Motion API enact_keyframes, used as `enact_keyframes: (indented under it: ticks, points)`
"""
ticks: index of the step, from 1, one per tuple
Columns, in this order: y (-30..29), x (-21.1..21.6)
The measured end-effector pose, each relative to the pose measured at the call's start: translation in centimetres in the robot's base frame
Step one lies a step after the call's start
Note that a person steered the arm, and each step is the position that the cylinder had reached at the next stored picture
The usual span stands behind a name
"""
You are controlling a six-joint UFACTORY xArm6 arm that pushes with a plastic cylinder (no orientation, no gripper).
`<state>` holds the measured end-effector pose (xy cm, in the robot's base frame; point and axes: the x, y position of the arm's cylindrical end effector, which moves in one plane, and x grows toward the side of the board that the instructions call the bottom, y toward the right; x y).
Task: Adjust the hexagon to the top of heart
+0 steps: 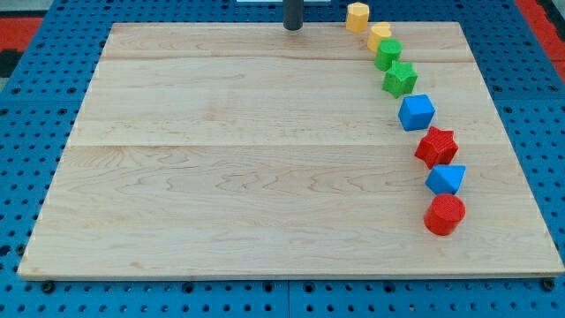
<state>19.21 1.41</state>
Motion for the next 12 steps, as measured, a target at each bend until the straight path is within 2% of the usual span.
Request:
enact_keyframes:
  ticks: [1,3,8,9,11,12]
  points:
    - [0.8,0.0]
    - [6.7,0.1]
    - [9.6,0.2]
    - [6.0,2.8]
    - [-1.7,13.0]
    - [-2.3,13.3]
